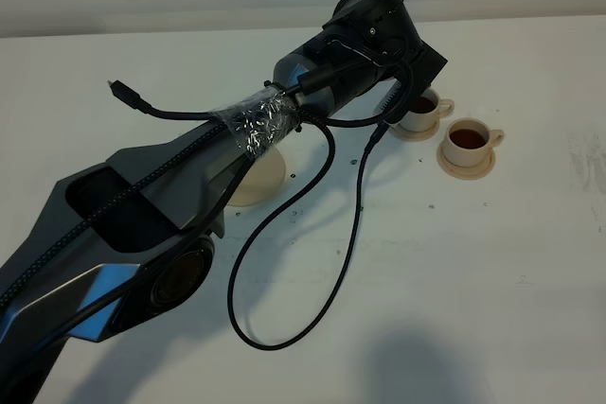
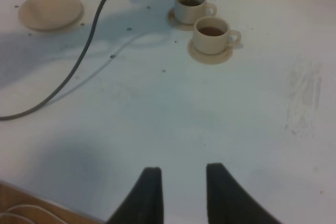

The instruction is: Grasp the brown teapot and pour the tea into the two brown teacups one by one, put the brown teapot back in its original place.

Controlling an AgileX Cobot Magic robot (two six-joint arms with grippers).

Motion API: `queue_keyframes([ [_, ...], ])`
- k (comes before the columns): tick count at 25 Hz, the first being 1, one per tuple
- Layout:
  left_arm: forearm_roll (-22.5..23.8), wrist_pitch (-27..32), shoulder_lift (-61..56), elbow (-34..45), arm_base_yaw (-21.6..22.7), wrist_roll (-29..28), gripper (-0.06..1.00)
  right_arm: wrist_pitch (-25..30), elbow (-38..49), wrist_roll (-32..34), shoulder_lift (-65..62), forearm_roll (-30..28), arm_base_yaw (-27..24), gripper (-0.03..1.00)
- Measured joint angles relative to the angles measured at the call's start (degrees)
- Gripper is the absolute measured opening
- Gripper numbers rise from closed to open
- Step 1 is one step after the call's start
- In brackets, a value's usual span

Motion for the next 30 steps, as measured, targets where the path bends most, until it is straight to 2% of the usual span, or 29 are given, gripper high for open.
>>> queue_keyframes([
  [30,0.0,0.0,0.0,0.0,0.0,-2.5,0.08,0.1,0.0,0.0,0.0,0.0,0.0,0.22],
])
